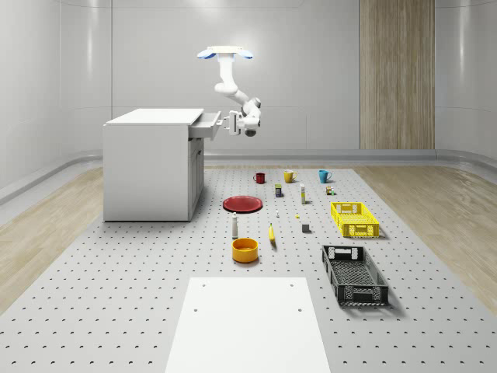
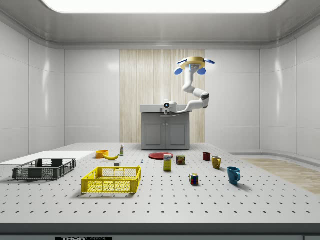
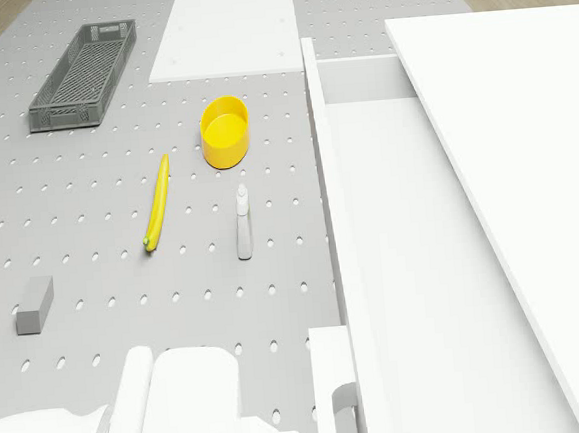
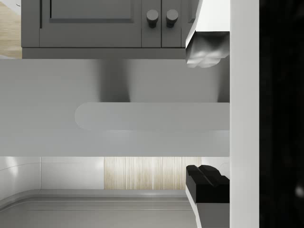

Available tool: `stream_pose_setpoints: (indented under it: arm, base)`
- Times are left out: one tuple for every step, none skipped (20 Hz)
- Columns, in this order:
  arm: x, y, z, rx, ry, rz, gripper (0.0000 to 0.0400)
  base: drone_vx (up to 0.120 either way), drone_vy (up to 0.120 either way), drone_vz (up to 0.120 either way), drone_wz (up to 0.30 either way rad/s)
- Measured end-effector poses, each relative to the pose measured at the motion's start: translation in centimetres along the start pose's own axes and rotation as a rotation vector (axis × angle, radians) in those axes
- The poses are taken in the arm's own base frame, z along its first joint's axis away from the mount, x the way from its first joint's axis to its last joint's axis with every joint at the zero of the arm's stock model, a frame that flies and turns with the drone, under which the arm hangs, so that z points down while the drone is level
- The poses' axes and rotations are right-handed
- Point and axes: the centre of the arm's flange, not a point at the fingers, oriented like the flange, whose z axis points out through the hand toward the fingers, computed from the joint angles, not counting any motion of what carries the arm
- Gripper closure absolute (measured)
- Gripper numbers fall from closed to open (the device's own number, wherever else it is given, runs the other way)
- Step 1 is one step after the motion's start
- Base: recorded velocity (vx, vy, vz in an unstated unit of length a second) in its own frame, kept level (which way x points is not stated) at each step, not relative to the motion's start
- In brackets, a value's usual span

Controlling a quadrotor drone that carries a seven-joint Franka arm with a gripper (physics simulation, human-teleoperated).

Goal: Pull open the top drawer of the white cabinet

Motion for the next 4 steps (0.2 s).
stream_pose_setpoints:
  arm:
    - [0.0,0.0,0.0,0.0,0.0,0.0,0.0096]
    - [0.0,0.0,-0.01,0.0,0.0,0.0,0.0096]
    - [0.0,0.0,-0.01,0.0,0.0,0.0,0.0096]
    - [0.0,0.0,-0.01,0.0,0.0,0.0,0.0096]
  base:
    - [0.0,0.0,0.0,0.0]
    - [0.0,0.0,0.0,0.0]
    - [0.0,0.0,0.0,0.0]
    - [0.0,0.0,0.0,0.0]
